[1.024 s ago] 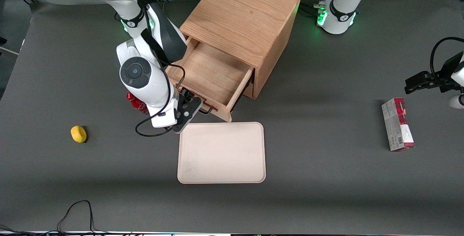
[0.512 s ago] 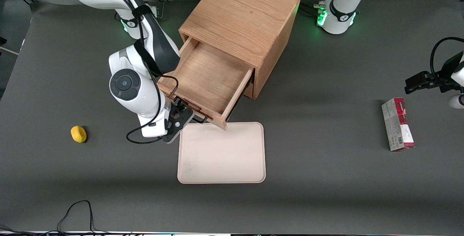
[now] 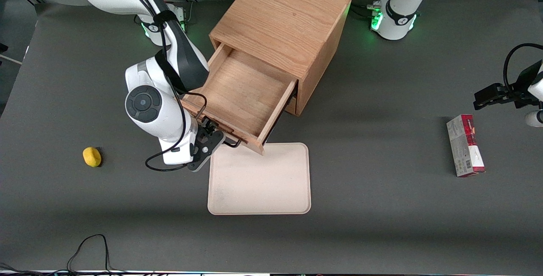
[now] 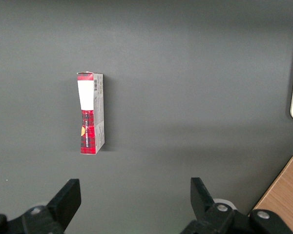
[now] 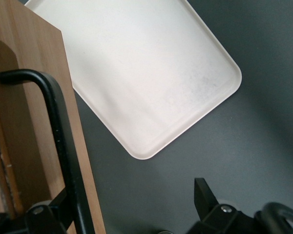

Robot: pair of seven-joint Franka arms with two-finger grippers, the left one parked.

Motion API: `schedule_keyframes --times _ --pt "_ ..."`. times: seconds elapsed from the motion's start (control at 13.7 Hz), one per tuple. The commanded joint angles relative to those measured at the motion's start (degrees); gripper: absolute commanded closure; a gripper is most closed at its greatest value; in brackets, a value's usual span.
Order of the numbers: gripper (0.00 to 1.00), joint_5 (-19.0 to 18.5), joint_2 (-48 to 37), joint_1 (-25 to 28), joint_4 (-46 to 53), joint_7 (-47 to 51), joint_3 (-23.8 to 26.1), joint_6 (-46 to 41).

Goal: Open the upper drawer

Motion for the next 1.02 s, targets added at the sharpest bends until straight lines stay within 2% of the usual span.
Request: schedule_keyframes --times 0.0,0.29,0.73,0.95 --pt "0.0 0.2 1.4 -0.7 3.9 -0.6 -0.2 -0.8" --pt "0.0 0.3 0.9 -1.5 5.0 -0.4 -0.2 -1.2" --pt "0.0 0.2 -0.2 -1.1 14.8 -0.3 -0.1 -12.8" --pt "0.0 -0.1 -3.6 -1.3 16.6 0.3 -0.3 -16.1"
